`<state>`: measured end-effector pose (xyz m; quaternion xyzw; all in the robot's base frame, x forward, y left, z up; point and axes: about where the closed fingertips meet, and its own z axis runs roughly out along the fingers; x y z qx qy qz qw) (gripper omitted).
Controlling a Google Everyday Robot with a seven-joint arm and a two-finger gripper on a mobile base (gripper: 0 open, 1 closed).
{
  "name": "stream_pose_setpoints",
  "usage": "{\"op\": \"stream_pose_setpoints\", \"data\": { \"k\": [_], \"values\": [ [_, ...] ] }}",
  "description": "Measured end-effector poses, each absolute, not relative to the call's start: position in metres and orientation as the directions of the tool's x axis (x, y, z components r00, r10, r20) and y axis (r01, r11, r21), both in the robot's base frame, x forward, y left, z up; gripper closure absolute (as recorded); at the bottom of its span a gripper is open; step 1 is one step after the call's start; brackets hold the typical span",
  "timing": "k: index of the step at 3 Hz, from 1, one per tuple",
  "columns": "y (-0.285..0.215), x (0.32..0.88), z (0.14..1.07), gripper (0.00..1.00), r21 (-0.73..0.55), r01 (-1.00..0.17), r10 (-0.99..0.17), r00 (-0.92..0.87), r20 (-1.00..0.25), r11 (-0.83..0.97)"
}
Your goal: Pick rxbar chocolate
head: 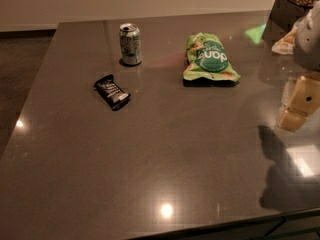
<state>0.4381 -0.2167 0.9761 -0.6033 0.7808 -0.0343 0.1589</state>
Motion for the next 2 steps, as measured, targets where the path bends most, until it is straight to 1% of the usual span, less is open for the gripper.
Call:
{"op": "stream_pose_setpoints", "data": {
  "k": [2],
  "values": [
    [-0.2069, 0.4428, 0.9765, 0.00, -0.234, -0.936, -0.953, -0.212, -0.218, 0.262]
  ]
}}
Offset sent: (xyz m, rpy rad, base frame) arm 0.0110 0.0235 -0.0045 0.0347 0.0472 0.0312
